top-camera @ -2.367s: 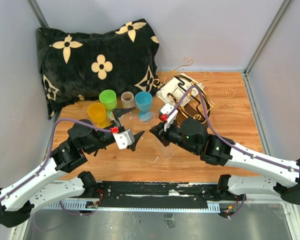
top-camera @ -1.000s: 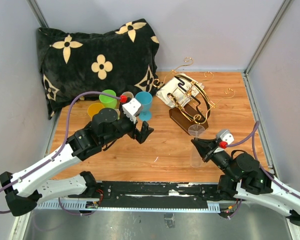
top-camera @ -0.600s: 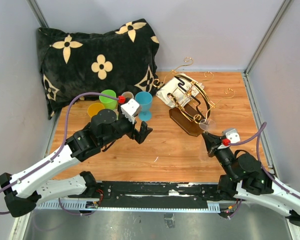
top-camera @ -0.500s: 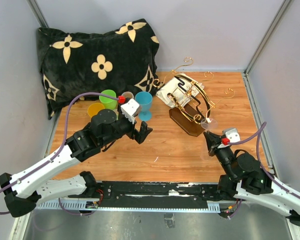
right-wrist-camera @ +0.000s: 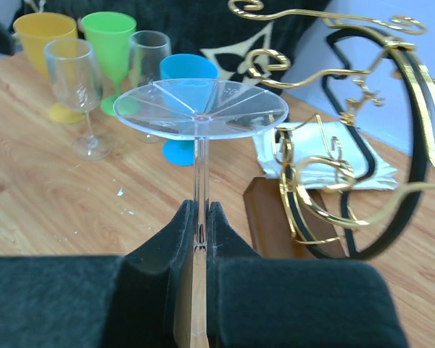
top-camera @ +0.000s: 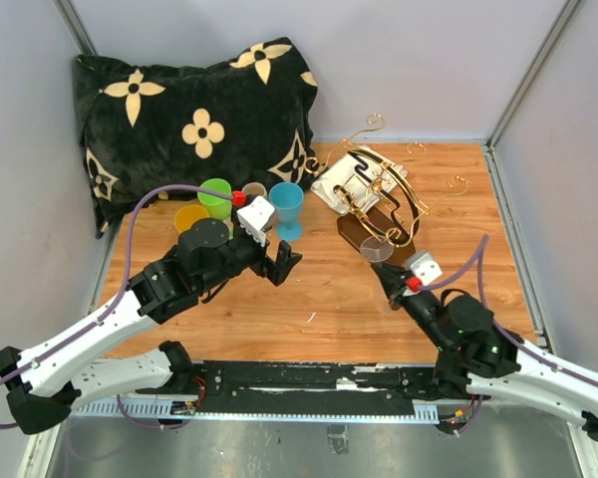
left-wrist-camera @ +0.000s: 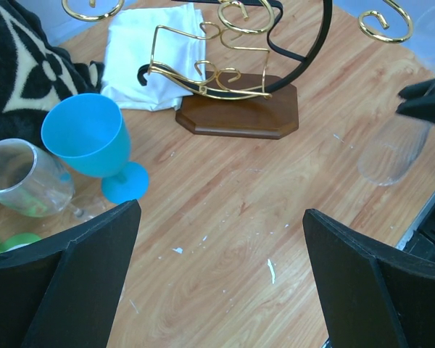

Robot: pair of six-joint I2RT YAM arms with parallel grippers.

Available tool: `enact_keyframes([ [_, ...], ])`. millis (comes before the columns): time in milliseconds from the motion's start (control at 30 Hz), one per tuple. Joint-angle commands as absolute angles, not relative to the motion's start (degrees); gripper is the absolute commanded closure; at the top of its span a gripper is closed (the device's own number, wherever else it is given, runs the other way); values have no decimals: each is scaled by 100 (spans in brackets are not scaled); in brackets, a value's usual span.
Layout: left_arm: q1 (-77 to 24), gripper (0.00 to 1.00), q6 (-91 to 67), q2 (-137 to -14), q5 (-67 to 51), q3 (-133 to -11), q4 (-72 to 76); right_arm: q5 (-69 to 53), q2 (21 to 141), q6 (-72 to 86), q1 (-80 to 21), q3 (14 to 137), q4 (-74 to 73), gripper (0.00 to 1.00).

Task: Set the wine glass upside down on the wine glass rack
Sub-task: Turn the wine glass upside down at the wine rack.

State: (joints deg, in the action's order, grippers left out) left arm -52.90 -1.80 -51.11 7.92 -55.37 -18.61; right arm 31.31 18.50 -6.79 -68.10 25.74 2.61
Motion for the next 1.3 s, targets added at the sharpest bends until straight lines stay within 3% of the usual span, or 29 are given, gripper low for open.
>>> enact_keyframes([
  [0, -5300, 0, -246, -5010, 874, -5493, -1834, 2686, 2373, -729, -6740, 2448, 1269, 99],
  [433, -5300, 0, -322, -4889, 1305, -5522, -1886, 1080, 3319, 13, -5612, 2129, 2639, 99],
  [733, -5300, 0, -708, -4413, 2080, -5535, -1954, 937, 4768, -440, -5586, 2802, 3266, 99],
  [1000, -5300, 0, -760, -4341, 1936, -5301, -2064, 1414, 4777, -613, -5537, 2564, 3433, 100],
  [1100, -5300, 0, -747, -4323, 1851, -5265, -2017, 1314, 4498, -664, -5542, 2612, 3072, 99],
  [1267, -5300, 0, -722, -4307, 1981, -5281, -1992, 1278, 4078, -658, -5542, 3188, 1136, 99],
])
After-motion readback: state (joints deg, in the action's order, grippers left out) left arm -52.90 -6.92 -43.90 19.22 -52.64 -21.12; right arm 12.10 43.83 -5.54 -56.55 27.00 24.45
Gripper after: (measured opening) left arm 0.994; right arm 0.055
